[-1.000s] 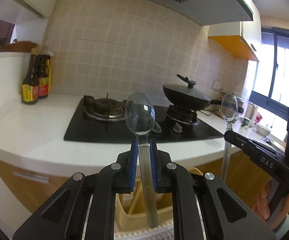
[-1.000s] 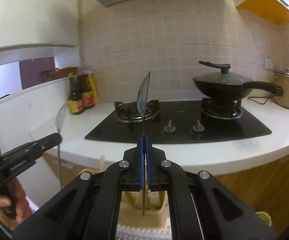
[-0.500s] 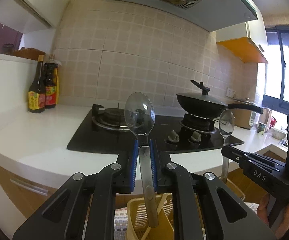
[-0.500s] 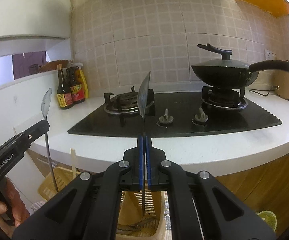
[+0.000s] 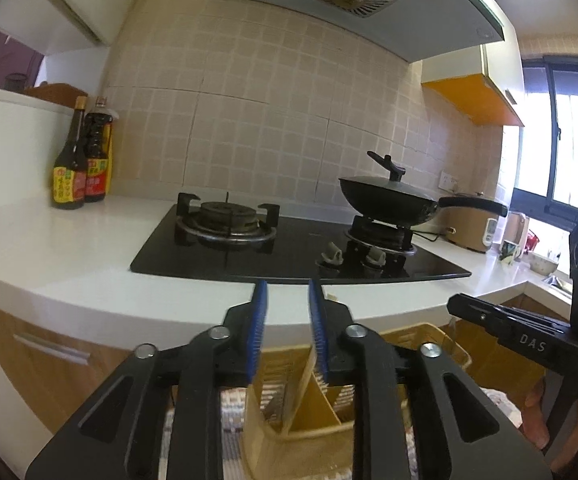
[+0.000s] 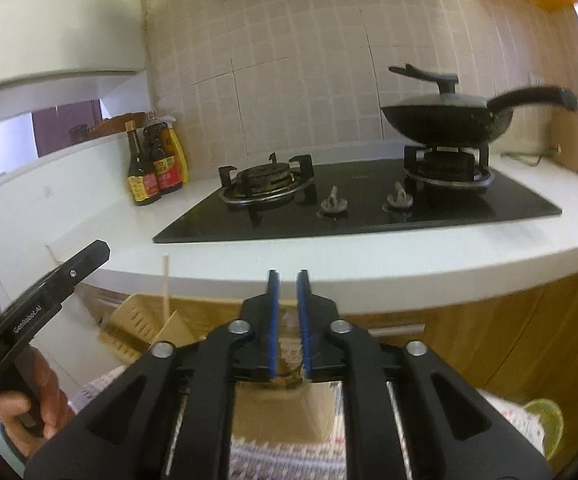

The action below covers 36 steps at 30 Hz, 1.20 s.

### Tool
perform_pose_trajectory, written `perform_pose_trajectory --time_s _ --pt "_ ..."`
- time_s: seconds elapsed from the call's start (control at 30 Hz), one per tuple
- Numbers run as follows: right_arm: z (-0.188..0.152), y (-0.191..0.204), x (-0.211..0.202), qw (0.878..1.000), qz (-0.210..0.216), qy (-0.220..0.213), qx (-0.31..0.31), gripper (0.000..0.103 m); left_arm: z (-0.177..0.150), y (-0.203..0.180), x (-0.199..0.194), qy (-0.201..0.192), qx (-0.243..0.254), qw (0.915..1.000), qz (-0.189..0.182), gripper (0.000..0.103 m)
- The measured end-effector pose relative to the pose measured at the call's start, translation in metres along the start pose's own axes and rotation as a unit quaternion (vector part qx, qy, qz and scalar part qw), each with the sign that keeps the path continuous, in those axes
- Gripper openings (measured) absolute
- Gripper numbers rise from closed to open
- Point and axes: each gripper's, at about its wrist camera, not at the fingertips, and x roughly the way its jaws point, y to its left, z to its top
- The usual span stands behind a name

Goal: Organize utensils

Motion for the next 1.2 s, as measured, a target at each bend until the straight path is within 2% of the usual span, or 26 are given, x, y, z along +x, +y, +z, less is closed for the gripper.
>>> perform_pose_trajectory --time_s 0.03,0.13,0.37,0.57,0.67,0.77,0.87,1.1,1.2 --pt "-0.001 -0.002 -0.004 1.000 0.003 0.002 0.006 0.025 0.000 0.000 -0.004 0.000 -0.001 1.0000 -0.001 0.031" --pt "-0.004 -0.004 -0.023 1.000 -0.001 0.000 0.015 0.041 0.000 -0.001 -0.018 0.003 -0.002 1.0000 -0.004 0.033" --pt "-0.008 0.007 -0.057 0.999 -0.010 0.042 0.014 0.041 -0.003 -0.004 -0.056 0.036 -0.017 0.9989 -0.023 0.033" --pt "-0.025 0.018 -0.068 0.991 -0.011 0.134 0.018 0.041 -0.019 -0.004 -0.070 0.131 -0.025 0.9905 -0.035 0.035" --pt "-0.044 0.024 -0.065 0.980 -0.001 0.197 0.023 0.041 -0.039 -0.007 -0.071 0.202 -0.017 0.9784 -0.042 0.035" --pt "-0.074 0.028 -0.058 0.962 -0.005 0.271 0.031 0.041 -0.058 -0.006 -0.070 0.258 -0.021 0.9648 -0.048 0.033" --pt "-0.101 0.028 -0.053 0.946 -0.008 0.323 0.040 0.035 -0.082 -0.001 -0.067 0.316 -0.035 0.9466 -0.054 0.033" --pt "-0.137 0.022 -0.050 0.921 0.004 0.384 0.066 0.028 -0.123 0.006 -0.056 0.401 -0.047 0.9128 -0.060 0.032" --pt "-0.147 0.025 -0.049 0.912 0.012 0.405 0.068 0.026 -0.133 0.006 -0.051 0.418 -0.055 0.9045 -0.065 0.032"
